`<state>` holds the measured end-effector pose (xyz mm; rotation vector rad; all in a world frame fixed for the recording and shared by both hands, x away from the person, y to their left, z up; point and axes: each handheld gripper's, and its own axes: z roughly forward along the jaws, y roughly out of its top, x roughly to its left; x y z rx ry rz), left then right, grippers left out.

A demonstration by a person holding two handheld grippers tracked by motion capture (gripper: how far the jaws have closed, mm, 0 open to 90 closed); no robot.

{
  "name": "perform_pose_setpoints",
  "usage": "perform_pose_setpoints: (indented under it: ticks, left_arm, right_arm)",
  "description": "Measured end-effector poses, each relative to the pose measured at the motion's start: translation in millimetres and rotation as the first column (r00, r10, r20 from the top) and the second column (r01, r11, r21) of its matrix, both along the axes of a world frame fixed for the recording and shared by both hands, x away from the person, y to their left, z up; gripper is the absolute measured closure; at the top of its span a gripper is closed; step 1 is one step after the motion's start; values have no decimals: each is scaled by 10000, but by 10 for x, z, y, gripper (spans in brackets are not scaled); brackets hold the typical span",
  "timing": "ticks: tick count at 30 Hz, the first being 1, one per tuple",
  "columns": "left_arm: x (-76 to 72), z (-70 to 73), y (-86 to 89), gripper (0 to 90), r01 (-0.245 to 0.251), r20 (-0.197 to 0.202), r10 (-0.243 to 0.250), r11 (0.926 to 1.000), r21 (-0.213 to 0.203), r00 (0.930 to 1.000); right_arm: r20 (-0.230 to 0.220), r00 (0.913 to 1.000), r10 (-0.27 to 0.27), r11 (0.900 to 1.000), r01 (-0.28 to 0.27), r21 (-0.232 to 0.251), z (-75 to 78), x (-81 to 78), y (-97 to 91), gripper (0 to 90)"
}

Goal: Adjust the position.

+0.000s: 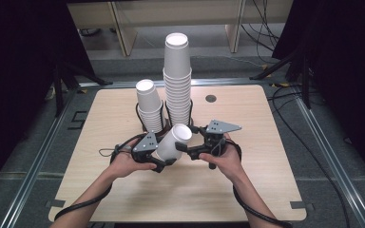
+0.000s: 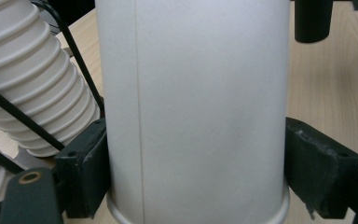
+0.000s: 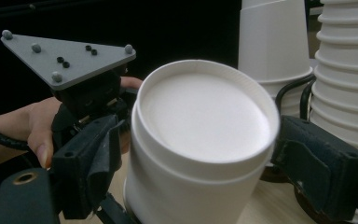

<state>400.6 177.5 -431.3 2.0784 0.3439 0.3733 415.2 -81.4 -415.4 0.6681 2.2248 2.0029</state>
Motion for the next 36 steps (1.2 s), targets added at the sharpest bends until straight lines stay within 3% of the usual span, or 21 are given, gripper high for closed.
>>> perform_pose_setpoints:
  ticks: [2,5,7,8,11,15,16,20,21,23,29,30,34,36]
  left_arm:
    - [-5,11,12,167,-96,60,96,9999,60,9999]
    - [7,18,31,167,-106,68,104,9998,175,9999]
    - [20,19,40,168,-143,65,141,9997,188,9999]
    - [20,19,40,168,-143,65,141,9997,188,9999]
    - [31,35,53,168,-113,86,110,9993,352,9999]
    - [51,61,74,168,56,197,-74,9957,925,9998]
    - [53,66,76,168,85,212,-107,9949,1009,9997]
    - [62,96,90,169,244,178,-269,9917,1264,9995]
    - [68,113,101,169,305,201,-338,9882,1502,9992]
    - [68,114,97,169,278,146,-302,9893,1434,9994]
    - [96,170,120,170,484,99,-513,9804,1911,9986]
    - [108,196,135,169,610,120,-654,9716,2288,9978]
    - [123,233,150,169,727,58,-769,9625,2613,9970]
    - [129,259,157,170,756,79,-812,9558,2843,9967]
  right_arm:
    - [213,9998,-1,10000,1,43,18,10,-30,153]
    - [208,9998,-78,10000,78,8,24,9,-43,153]
    - [-38,10000,-10,10000,10,-10,29,-8,-65,153]
    - [139,9999,-57,10000,58,-28,22,-5,-73,153]
    - [59,9999,-105,9997,106,-216,12,-15,-94,153]
    - [-107,9999,15,9997,-17,-257,-22,-44,-146,153]
    - [128,9999,-43,9993,48,-370,-27,-41,-164,153]
    - [2,10000,-56,9993,56,-358,-55,-68,-208,153]
    - [12,10000,-13,9991,14,-418,-68,-63,-222,153]
    - [-197,9998,-94,9990,86,-433,-73,-92,-254,153]
    - [160,9998,-118,9986,126,-514,-112,-92,-316,153]
    - [-56,10000,-46,9981,42,-612,-116,-108,-327,153]
    - [-225,9997,-124,9968,106,-787,-162,-134,-368,153]
    - [-38,10000,-62,9965,59,-835,-195,-131,-382,154]
